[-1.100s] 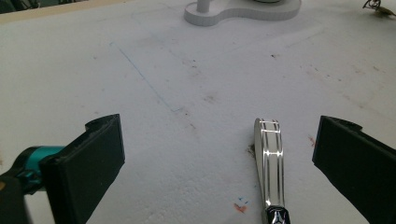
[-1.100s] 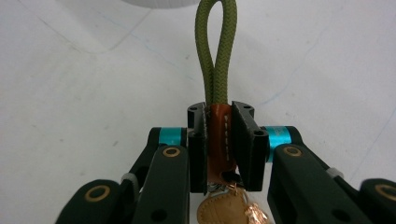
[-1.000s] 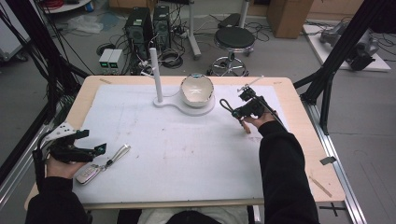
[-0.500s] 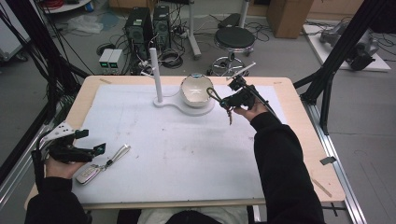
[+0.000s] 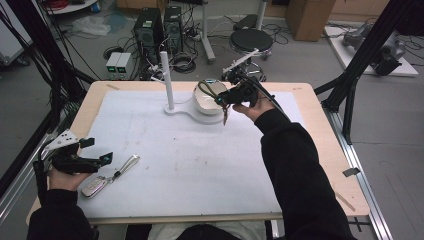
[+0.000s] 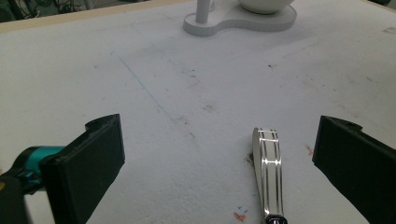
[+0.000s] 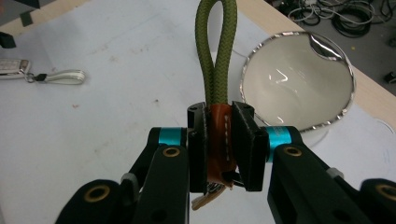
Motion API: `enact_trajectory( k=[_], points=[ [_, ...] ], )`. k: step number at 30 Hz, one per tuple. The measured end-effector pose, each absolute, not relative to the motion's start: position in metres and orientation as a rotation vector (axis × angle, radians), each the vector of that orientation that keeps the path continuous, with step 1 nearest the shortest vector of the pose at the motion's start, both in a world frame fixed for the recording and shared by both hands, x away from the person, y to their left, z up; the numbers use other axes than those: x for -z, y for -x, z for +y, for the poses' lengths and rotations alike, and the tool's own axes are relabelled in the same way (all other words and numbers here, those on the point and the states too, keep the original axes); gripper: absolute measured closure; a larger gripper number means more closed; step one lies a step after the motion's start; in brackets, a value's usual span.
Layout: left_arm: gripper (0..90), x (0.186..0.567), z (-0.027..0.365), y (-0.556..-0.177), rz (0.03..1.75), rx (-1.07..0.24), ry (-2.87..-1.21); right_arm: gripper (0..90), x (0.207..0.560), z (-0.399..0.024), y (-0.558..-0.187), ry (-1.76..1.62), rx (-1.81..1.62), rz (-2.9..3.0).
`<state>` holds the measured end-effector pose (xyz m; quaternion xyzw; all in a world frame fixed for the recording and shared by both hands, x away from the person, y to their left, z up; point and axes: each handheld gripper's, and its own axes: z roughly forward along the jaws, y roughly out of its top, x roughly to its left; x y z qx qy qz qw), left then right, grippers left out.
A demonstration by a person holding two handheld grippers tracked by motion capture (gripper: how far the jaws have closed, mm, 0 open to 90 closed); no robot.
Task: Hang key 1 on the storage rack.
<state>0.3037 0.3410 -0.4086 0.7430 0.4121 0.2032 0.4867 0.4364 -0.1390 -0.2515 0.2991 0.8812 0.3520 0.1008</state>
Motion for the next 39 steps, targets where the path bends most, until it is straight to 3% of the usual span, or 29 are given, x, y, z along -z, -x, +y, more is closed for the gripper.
enact_trajectory(
  k=[16,39],
  points=[
    [2.7,0.408,0.341,-0.303,0.992,-0.498,-1.815,76.5,0.237,-0.076,-0.449,-0.772,-1.047,2.677],
    [2.7,0.409,0.341,-0.305,0.989,-0.472,-1.816,76.4,0.222,-0.031,-0.479,-0.751,-1.064,2.712]
  ],
)
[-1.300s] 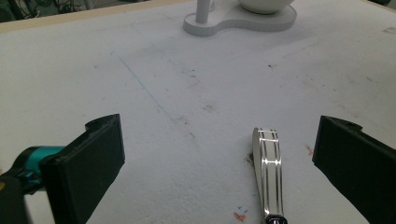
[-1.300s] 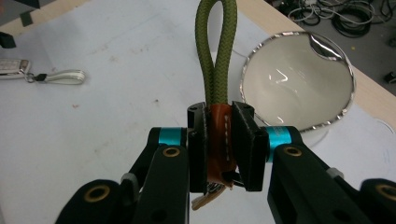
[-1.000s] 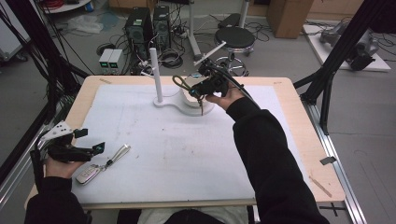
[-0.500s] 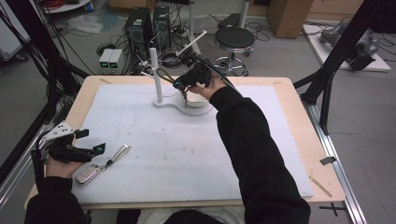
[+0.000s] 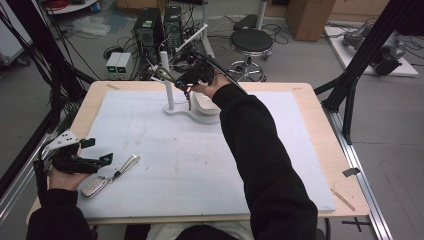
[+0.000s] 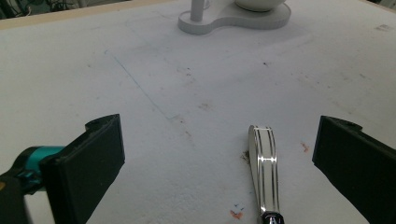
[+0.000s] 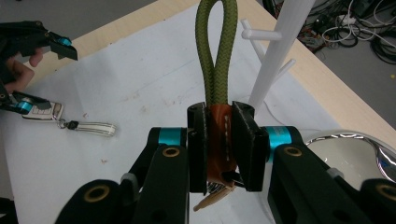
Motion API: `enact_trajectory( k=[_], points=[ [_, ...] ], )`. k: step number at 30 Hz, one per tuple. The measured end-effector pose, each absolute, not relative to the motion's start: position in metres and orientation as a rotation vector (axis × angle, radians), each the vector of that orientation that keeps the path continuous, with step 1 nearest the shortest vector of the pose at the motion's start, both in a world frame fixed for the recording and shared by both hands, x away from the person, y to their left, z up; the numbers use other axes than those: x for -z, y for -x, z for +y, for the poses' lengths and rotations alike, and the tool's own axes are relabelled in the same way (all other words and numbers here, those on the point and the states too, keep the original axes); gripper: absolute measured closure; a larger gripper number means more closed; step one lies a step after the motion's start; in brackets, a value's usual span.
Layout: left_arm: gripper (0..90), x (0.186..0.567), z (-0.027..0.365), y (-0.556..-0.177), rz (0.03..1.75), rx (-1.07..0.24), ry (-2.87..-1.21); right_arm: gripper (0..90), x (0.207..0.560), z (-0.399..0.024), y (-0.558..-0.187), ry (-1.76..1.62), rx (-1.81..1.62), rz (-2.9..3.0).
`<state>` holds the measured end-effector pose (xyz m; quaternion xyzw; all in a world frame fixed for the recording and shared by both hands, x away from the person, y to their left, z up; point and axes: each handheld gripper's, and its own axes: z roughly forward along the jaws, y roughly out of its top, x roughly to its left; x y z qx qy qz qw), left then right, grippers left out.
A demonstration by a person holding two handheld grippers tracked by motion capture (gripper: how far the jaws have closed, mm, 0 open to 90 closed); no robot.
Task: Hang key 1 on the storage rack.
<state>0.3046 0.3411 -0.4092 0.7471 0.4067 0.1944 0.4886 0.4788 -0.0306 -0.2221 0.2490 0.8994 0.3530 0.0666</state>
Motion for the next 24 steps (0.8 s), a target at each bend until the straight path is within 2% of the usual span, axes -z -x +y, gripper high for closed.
enact_trajectory(
  k=[24],
  points=[
    [2.7,0.412,0.342,-0.304,0.996,-0.458,-1.82,76.2,0.243,-0.021,-0.502,-0.841,-1.025,2.705]
  ],
)
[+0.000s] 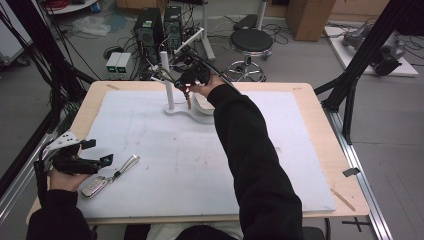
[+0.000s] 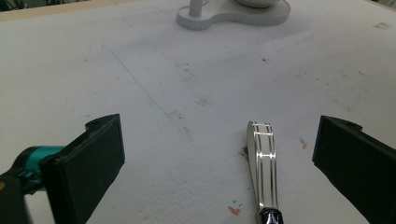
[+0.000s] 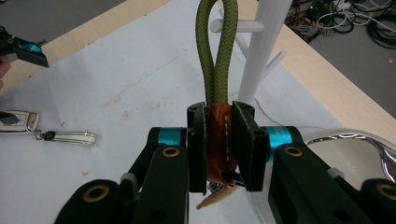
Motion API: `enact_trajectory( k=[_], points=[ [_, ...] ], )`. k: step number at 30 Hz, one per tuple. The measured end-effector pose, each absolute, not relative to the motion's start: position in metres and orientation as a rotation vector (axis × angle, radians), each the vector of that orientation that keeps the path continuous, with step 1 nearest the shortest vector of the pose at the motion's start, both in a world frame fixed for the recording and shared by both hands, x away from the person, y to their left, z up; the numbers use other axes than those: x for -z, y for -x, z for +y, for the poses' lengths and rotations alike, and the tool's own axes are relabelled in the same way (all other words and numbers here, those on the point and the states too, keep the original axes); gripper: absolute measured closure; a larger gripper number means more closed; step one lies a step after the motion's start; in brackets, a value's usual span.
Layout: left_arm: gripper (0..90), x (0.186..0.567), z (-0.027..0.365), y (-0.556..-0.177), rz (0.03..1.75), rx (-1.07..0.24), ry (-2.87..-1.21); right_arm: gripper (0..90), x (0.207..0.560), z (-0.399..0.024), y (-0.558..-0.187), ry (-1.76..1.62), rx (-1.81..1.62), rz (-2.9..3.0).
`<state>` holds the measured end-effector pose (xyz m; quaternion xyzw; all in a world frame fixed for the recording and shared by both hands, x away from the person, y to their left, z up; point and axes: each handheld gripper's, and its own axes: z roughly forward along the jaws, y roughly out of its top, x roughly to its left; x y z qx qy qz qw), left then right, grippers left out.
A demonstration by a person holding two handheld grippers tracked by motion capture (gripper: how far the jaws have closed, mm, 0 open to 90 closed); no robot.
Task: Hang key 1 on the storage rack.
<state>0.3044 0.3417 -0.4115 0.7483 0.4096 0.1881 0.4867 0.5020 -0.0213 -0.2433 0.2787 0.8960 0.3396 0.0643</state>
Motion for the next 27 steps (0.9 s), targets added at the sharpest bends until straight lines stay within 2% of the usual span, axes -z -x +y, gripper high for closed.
enact_trajectory(
  k=[27],
  points=[
    [2.7,0.413,0.349,-0.306,1.005,-0.444,-1.783,74.0,0.287,-0.01,-0.535,-0.896,-0.944,2.697]
  ],
)
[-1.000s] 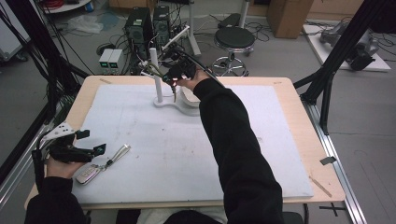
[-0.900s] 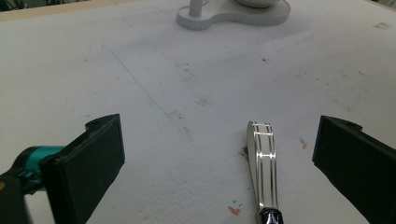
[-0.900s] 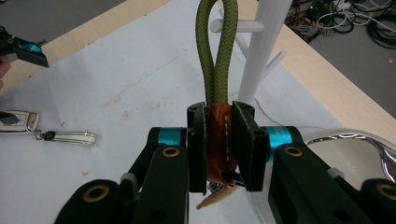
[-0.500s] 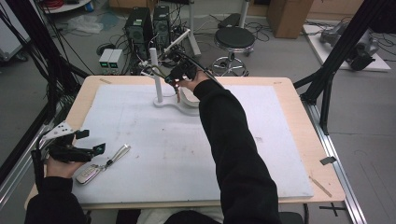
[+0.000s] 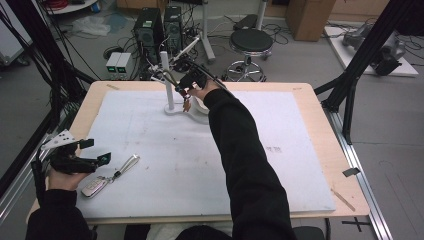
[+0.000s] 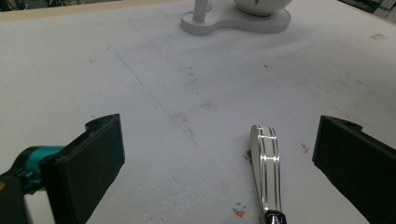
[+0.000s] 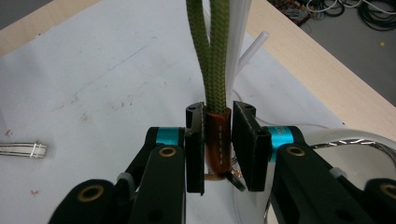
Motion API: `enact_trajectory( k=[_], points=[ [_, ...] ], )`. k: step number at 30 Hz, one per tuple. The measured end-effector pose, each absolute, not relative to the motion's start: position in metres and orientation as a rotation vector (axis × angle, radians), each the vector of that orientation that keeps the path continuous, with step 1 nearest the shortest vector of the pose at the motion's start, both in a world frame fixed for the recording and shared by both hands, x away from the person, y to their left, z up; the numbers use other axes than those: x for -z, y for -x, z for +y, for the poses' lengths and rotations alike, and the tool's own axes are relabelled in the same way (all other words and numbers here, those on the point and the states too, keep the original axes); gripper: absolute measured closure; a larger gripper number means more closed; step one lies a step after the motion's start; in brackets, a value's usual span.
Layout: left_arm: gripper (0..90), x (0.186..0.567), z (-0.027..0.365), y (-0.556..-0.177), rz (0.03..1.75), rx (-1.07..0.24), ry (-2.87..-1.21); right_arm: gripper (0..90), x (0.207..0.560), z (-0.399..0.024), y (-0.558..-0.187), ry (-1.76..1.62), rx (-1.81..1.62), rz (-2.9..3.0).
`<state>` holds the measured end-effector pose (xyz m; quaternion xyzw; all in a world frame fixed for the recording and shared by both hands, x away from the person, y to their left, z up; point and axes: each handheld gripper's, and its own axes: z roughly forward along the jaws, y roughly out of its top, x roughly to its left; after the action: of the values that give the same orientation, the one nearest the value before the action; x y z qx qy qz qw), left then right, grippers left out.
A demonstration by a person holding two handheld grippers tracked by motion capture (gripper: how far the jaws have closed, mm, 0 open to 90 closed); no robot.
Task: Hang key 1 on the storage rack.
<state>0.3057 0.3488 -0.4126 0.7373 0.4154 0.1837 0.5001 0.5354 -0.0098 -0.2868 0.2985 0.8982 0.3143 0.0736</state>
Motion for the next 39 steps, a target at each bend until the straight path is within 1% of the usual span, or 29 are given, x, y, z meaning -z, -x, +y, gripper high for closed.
enact_trajectory(
  k=[1,2,3,4,5,6,7,8,9,10,11,12,13,14,18,21,26,39],
  points=[
    [2.7,0.413,0.349,-0.306,1.005,-0.442,-1.78,74.0,0.287,-0.01,-0.535,-0.896,-0.944,2.697],
    [2.7,0.413,0.35,-0.306,1.007,-0.444,-1.778,65.5,0.286,-0.011,-0.535,-0.899,-0.975,2.687],
    [2.7,0.413,0.35,-0.306,1.007,-0.444,-1.778,65.5,0.286,-0.011,-0.535,-0.899,-0.975,2.687],
    [2.7,0.413,0.35,-0.305,1.007,-0.441,-1.782,51.7,0.283,-0.015,-0.535,-0.895,-1.002,2.685],
    [2.7,0.413,0.35,-0.305,1.007,-0.441,-1.782,51.7,0.283,-0.015,-0.535,-0.895,-1.002,2.685],
    [2.7,0.413,0.35,-0.305,1.008,-0.445,-1.782,35.0,0.28,-0.021,-0.533,-0.883,-1.034,2.692],
    [2.7,0.413,0.35,-0.305,1.008,-0.445,-1.782,35.0,0.28,-0.021,-0.533,-0.883,-1.034,2.692],
    [2.7,0.413,0.35,-0.305,1.009,-0.448,-1.779,24.1,0.278,-0.028,-0.531,-0.909,-1.045,2.669],
    [2.7,0.413,0.35,-0.305,1.009,-0.448,-1.779,24.1,0.278,-0.028,-0.531,-0.909,-1.045,2.669],
    [2.7,0.413,0.35,-0.305,1.01,-0.449,-1.785,13.0,0.276,-0.036,-0.529,-0.919,-1.062,2.636],
    [2.7,0.413,0.35,-0.305,1.01,-0.449,-1.785,13.0,0.276,-0.036,-0.529,-0.919,-1.062,2.636],
    [2.7,0.413,0.349,-0.305,1.01,-0.451,-1.786,10.0,0.274,-0.044,-0.526,-0.942,-1.077,2.626],
    [2.7,0.413,0.349,-0.305,1.008,-0.451,-1.79,10.0,0.274,-0.044,-0.526,-0.942,-1.077,2.626],
    [2.7,0.413,0.348,-0.305,1.011,-0.449,-1.79,2.3,0.271,-0.052,-0.521,-0.931,-1.079,2.603],
    [2.7,0.413,0.348,-0.305,1.008,-0.447,-1.787,0.6,0.269,-0.067,-0.508,-0.906,-1.162,2.56],
    [2.7,0.413,0.348,-0.304,1.009,-0.449,-1.789,0.6,0.271,-0.073,-0.504,-0.921,-1.145,2.538],
    [2.7,0.413,0.348,-0.304,1.009,-0.448,-1.793,0.6,0.278,-0.095,-0.496,-0.97,-1.146,2.483],
    [2.7,0.413,0.347,-0.303,1.014,-0.452,-1.807,0.6,0.281,-0.123,-0.477,-0.969,-1.163,2.44]
  ],
)
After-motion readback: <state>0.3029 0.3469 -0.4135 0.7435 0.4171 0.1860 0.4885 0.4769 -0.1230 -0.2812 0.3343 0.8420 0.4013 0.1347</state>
